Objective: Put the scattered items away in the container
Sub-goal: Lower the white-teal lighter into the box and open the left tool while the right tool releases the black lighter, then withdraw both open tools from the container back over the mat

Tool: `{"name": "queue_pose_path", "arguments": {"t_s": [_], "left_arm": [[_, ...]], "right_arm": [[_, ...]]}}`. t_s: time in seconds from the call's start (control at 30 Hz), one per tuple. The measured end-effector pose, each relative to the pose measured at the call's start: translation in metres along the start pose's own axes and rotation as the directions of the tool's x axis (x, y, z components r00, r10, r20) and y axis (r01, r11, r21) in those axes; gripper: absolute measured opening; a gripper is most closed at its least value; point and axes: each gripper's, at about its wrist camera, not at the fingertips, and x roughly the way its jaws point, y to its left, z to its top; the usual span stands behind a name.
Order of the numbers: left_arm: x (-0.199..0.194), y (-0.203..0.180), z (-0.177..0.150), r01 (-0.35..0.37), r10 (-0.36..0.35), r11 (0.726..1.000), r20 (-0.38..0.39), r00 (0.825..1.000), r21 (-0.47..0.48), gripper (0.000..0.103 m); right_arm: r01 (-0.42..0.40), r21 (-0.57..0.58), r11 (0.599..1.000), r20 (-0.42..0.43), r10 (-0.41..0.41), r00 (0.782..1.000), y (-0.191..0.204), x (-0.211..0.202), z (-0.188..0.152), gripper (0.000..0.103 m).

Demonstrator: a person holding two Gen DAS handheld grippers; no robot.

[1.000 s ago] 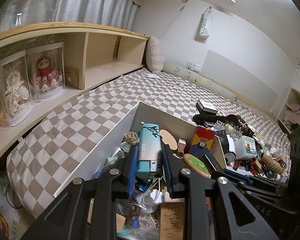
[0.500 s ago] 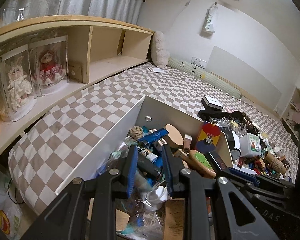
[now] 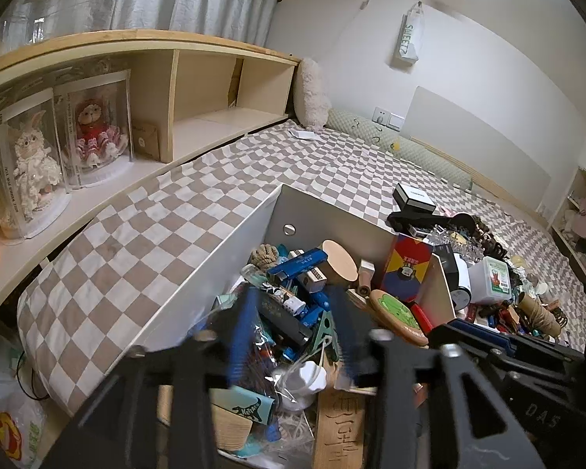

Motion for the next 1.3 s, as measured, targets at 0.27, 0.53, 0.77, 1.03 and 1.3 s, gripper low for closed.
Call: {"name": "queue_pose_path", "arguments": {"t_s": [0.27,0.53,0.77,1.03,1.3], "left_arm": [[-0.001,-0.003,0.000,-0.029,0.029,0.999,0.016,0.999,0.015,0.078],[-0.001,-0.006,0.002,-0.038,0.038,0.999,0.034,0.999,0.006,0.102],[0.004,-0.013,0.002,-0.047,0.046,0.999,0.019,0.999,0.011,0.102],[0.007,-0.025,0.004,-0.015,0.015,1.000,0.033,0.999,0.010,0.102],[0.013,-0.043,0.003,0.000,-0.002,0.999,0.049,0.999,0.039,0.103]], "right_arm": [[0.008,-0.001,1.000,-0.008,-0.008,1.000,-0.004,-0.001,-0.003,0.024],[0.031,0.012,0.999,0.004,-0.031,1.000,-0.013,-0.007,-0.004,0.026],[0.083,0.027,0.996,0.046,-0.084,0.995,-0.023,-0.017,-0.004,0.076],[0.095,0.097,0.991,0.064,-0.102,0.993,-0.049,-0.022,-0.001,0.100],[0.114,0.103,0.988,0.053,-0.120,0.991,-0.070,-0.023,0.000,0.101]]}}
